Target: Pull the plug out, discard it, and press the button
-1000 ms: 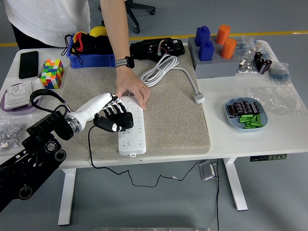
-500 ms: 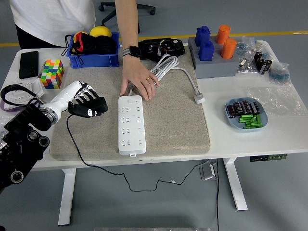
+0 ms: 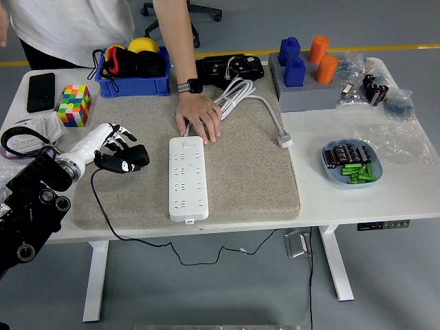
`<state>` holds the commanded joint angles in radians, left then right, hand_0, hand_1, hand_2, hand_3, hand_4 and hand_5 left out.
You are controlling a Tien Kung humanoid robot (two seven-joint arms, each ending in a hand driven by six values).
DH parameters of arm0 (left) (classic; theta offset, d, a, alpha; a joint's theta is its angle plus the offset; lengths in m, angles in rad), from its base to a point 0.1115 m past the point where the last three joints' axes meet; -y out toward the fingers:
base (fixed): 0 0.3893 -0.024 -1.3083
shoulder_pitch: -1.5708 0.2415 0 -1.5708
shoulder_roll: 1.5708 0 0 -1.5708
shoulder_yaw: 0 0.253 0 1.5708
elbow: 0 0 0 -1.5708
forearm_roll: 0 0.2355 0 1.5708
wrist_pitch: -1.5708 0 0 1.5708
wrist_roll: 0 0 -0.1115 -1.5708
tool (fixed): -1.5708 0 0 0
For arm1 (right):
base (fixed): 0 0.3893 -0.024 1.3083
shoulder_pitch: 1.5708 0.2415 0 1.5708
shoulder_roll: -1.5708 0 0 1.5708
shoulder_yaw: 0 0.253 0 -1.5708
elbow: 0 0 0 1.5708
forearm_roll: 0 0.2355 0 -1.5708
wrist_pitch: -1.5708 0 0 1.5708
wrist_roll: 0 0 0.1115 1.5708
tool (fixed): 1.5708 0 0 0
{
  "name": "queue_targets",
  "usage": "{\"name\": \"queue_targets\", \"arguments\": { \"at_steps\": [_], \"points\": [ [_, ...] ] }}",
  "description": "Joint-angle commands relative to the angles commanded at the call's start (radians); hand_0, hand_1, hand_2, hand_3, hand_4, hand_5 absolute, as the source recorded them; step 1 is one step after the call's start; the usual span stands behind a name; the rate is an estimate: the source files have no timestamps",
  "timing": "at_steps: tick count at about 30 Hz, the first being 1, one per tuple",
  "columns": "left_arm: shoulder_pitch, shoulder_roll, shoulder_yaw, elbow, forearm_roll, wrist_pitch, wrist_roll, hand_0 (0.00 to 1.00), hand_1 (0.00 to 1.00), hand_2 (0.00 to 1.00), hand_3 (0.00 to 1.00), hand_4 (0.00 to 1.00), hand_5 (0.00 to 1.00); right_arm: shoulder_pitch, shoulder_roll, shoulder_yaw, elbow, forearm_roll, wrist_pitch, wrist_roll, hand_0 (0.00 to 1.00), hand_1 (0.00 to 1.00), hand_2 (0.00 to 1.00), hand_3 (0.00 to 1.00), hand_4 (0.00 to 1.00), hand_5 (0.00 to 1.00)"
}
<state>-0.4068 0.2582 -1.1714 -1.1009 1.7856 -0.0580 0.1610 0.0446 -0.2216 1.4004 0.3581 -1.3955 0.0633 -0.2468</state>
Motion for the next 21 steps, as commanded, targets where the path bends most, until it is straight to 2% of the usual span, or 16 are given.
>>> {"name": "queue_targets", "arguments": {
  "at_steps": [3, 4, 12, 19, 21],
  "points": [
    [-0.001, 0.002, -0.004, -0.001, -0.006, 0.002, -0.008, 0.722, 0.682, 0.660, 0.755, 0.899, 0.002, 0.001, -0.001, -0.003, 0.000, 0.001, 0.000, 0.000, 0.753, 0.701, 0.710, 0.723, 0.789, 0.607],
    [-0.002, 0.003, -0.005, -0.001, -0.006, 0.001, -0.007, 0.770, 0.776, 0.759, 0.879, 0.944, 0.002, 0.001, -0.001, -0.004, 0.000, 0.001, 0.000, 0.000, 0.753, 0.701, 0.710, 0.723, 0.789, 0.608],
    [-0.004, 0.008, -0.001, -0.006, -0.006, -0.003, 0.000, 0.773, 0.781, 0.766, 0.873, 0.960, 0.002, 0.003, -0.006, -0.011, 0.001, 0.003, 0.000, 0.000, 0.752, 0.701, 0.710, 0.723, 0.789, 0.607],
    [-0.024, 0.012, 0.018, -0.081, -0.035, -0.012, 0.009, 0.747, 0.747, 0.734, 0.862, 0.952, 0.002, 0.002, -0.007, -0.013, -0.002, 0.003, 0.000, 0.000, 0.752, 0.701, 0.711, 0.723, 0.789, 0.607],
    [-0.048, 0.007, 0.037, -0.087, -0.034, -0.035, 0.017, 0.747, 0.747, 0.734, 0.862, 0.952, 0.002, 0.004, -0.008, -0.016, -0.001, 0.004, 0.000, 0.000, 0.752, 0.701, 0.711, 0.723, 0.789, 0.607]
  ]
}}
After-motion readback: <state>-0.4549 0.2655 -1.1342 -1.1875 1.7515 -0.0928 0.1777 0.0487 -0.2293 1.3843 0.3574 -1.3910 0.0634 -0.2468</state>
